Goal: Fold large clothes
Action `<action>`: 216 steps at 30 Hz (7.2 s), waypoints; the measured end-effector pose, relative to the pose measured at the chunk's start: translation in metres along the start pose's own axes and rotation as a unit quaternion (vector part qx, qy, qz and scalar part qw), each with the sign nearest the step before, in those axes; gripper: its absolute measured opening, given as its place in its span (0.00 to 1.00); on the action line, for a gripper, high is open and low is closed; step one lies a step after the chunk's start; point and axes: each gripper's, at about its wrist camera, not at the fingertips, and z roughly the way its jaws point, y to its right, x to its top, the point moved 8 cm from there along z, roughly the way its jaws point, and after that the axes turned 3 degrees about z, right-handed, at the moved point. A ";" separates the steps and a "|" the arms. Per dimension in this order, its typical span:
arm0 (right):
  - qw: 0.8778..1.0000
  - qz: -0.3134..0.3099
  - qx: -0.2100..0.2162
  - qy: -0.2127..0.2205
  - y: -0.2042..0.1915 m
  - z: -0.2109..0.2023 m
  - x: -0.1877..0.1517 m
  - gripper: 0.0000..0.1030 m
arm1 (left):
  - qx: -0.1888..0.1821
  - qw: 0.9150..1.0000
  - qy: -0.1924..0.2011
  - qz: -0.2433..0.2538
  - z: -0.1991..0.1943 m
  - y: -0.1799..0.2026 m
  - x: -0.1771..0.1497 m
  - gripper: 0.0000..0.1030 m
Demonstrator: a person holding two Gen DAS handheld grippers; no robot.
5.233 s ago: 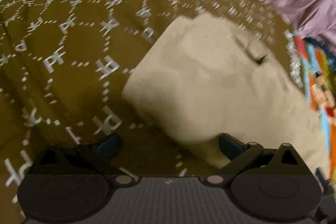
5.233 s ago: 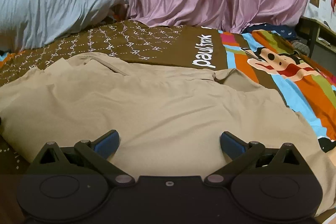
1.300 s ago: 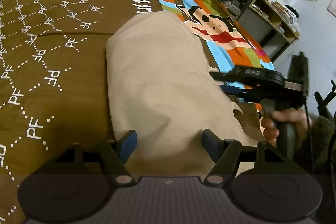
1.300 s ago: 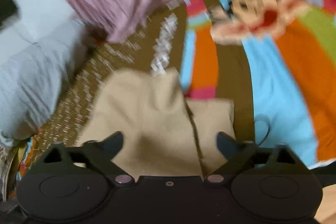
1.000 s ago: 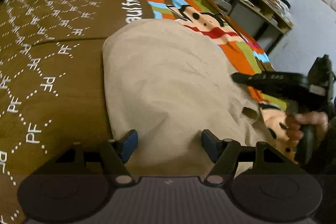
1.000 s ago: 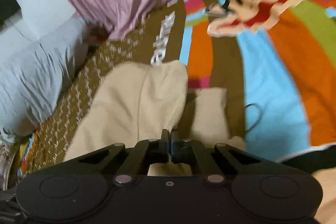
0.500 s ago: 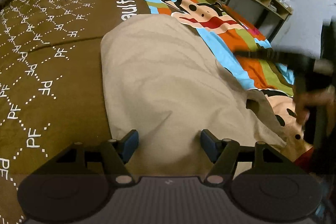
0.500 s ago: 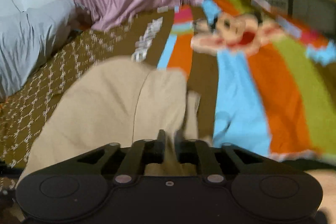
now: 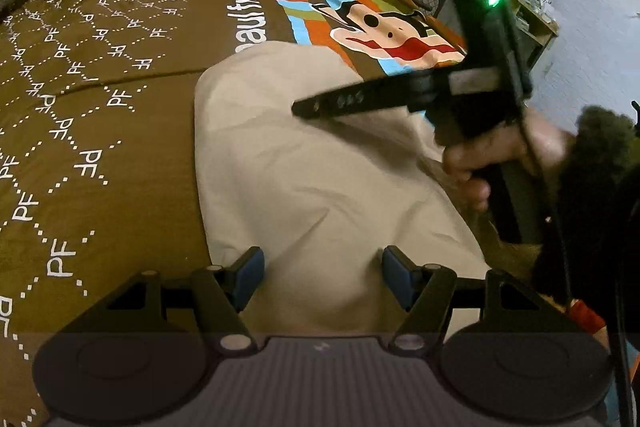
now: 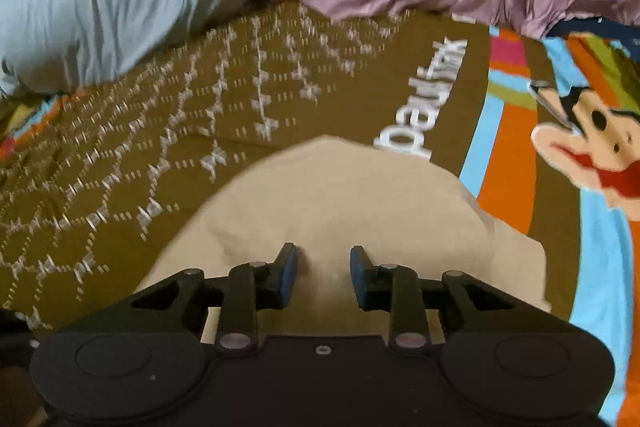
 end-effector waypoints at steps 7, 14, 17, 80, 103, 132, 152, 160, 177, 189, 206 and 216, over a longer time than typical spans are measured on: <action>1.000 0.021 -0.005 -0.005 0.008 0.016 -0.017 0.30 | -0.007 1.000 -0.005 0.005 0.000 0.000 0.001 0.68; 0.996 0.064 0.006 0.054 0.017 -0.072 -0.030 0.32 | -0.014 0.999 0.001 -0.033 -0.026 -0.012 0.001 0.77; 0.994 0.080 -0.001 0.070 0.018 -0.118 -0.061 0.36 | -0.006 0.999 -0.005 -0.044 -0.031 -0.013 -0.006 0.78; 0.945 0.303 -0.004 0.128 0.110 -0.125 -0.145 0.87 | 0.005 0.996 -0.006 -0.090 -0.035 -0.034 -0.020 0.99; 0.917 0.372 0.065 0.126 0.118 -0.093 -0.135 1.00 | -0.030 0.993 0.029 -0.114 0.007 -0.090 0.039 0.99; 0.917 0.390 0.006 0.084 0.115 -0.095 -0.130 0.83 | -0.056 0.994 -0.051 -0.077 0.057 -0.058 0.022 1.00; 0.930 0.362 -0.002 0.066 0.108 -0.094 -0.136 0.30 | -0.057 0.994 -0.062 -0.066 0.059 -0.056 0.021 1.00; 0.917 0.393 0.022 0.063 0.115 -0.088 -0.141 0.32 | -0.081 0.988 -0.076 -0.107 0.065 -0.064 0.017 1.00; 0.915 0.396 0.029 0.066 0.116 -0.086 -0.142 0.34 | -0.081 0.986 -0.091 -0.111 0.061 -0.065 0.024 0.99; 0.911 0.403 0.046 0.070 0.118 -0.084 -0.143 0.37 | -0.129 0.972 -0.113 -0.161 0.077 -0.078 0.025 0.96; 0.944 0.285 0.054 0.158 0.039 -0.132 -0.053 0.16 | -0.057 0.998 0.026 -0.009 -0.032 -0.075 0.096 0.61; 0.949 0.270 0.076 0.145 -0.018 -0.042 -0.006 0.15 | 0.034 0.999 -0.006 -0.034 -0.017 -0.169 0.055 0.64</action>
